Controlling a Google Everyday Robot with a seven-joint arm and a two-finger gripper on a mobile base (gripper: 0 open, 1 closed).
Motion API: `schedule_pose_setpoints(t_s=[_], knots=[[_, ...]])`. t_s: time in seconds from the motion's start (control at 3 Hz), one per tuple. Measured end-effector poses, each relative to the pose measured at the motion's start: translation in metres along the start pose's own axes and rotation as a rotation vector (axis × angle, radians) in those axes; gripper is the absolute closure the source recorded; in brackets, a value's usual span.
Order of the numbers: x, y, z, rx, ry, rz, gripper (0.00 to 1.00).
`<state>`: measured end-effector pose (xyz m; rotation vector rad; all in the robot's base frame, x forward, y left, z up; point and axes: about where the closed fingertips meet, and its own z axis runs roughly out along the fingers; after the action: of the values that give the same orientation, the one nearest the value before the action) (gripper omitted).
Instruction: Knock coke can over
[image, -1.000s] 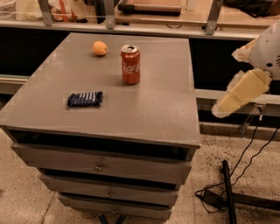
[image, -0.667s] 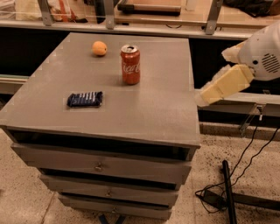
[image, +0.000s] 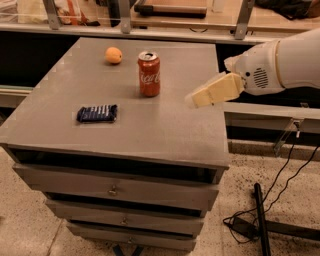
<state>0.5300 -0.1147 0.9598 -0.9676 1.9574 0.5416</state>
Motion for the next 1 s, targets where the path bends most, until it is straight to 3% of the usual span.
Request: schedule_pose_setpoints(t_s=[0.67, 1.0], knots=[[-0.002, -0.001, 0.005, 0.021, -0.023, 0.013, 0.00], [-0.010, -0.005, 0.032, 0.100, -0.134, 0.056, 0.00]])
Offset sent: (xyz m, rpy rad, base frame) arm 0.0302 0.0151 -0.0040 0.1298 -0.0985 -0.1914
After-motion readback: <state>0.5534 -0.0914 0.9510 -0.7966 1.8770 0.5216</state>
